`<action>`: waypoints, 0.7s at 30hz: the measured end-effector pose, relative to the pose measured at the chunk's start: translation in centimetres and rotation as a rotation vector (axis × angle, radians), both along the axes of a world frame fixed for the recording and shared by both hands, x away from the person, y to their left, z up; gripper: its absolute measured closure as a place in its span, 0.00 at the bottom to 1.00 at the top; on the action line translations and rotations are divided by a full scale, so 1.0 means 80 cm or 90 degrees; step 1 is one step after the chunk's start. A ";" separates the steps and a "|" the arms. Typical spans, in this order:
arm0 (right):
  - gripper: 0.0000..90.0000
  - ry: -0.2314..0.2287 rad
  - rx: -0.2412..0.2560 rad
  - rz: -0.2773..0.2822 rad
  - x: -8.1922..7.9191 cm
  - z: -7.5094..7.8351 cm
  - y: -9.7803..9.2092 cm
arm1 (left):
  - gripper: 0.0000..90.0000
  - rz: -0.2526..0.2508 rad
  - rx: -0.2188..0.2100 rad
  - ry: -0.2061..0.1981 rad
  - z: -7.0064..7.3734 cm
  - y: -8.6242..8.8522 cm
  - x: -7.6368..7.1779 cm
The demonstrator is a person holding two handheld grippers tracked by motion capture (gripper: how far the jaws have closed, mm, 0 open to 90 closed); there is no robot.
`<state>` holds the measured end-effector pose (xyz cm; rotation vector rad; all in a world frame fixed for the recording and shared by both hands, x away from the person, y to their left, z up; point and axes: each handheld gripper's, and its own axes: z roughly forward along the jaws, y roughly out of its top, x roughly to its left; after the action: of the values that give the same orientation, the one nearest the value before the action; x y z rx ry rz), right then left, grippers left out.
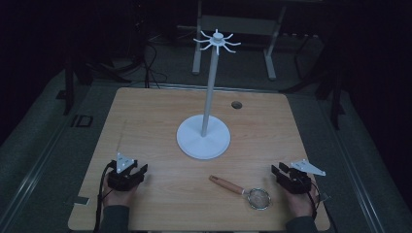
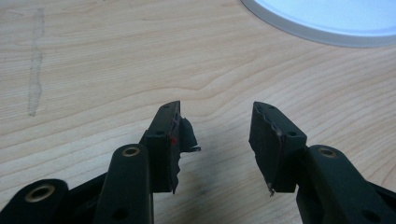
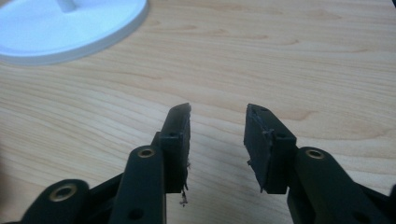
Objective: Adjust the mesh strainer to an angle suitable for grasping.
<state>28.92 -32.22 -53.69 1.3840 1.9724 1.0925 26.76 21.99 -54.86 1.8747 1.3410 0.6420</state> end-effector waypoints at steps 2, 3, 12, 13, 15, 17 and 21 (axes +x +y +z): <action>0.70 -0.009 0.004 0.004 -0.003 0.005 0.001 | 0.60 0.002 -0.003 0.000 0.001 0.002 0.000; 0.70 -0.009 0.004 0.004 -0.003 0.005 0.001 | 0.60 0.002 -0.004 0.000 0.001 0.003 -0.001; 0.68 -0.041 -0.035 0.039 -0.011 0.036 0.017 | 0.59 -0.009 -0.001 0.007 0.001 0.010 -0.012; 0.68 -0.040 -0.039 0.045 -0.011 0.039 0.019 | 0.59 -0.010 -0.003 0.006 0.001 0.011 -0.012; 0.66 -0.042 -0.053 0.056 -0.013 0.044 0.023 | 0.58 -0.015 -0.009 0.004 0.001 0.012 -0.013; 0.63 -0.036 -0.064 0.069 -0.012 0.048 0.027 | 0.58 -0.018 -0.013 0.004 0.001 0.013 -0.015; 0.62 -0.022 -0.089 0.099 -0.011 0.051 0.035 | 0.58 -0.023 -0.018 0.005 0.002 0.014 -0.016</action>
<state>28.03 -29.41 -49.57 1.1485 2.1155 1.0172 25.44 23.13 -54.74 1.8757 1.3113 0.5950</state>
